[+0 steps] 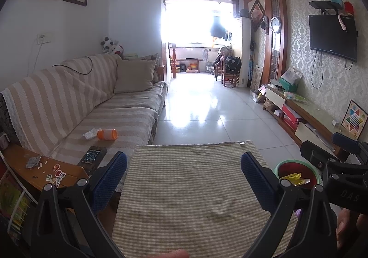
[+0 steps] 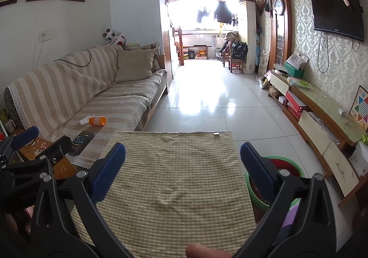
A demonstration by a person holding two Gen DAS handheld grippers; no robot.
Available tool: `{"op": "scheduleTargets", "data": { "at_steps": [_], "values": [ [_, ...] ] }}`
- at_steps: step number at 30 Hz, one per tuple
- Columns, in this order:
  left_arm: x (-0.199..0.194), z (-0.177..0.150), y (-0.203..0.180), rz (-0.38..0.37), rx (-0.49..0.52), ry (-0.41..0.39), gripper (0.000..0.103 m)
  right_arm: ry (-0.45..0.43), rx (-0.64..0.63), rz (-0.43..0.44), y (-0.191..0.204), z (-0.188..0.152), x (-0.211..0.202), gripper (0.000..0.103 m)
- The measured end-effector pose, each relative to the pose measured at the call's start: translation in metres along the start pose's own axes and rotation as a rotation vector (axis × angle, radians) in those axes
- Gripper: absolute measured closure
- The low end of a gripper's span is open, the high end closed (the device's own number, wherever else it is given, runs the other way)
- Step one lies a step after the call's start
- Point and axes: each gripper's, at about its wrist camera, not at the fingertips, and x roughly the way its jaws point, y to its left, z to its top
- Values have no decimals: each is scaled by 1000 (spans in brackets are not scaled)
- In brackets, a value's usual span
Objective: Collect trash
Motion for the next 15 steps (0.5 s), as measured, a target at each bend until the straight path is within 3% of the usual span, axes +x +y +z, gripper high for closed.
{"op": "scheduleTargets", "data": {
  "at_steps": [6,15],
  "values": [
    [-6,1,1,11,-16,-28,8,-2,3,-6,-1,2,-1,5],
    [-2,-1,-3,3,-12,-1,8,5,6,-12,-5,1,0,5]
  ]
}}
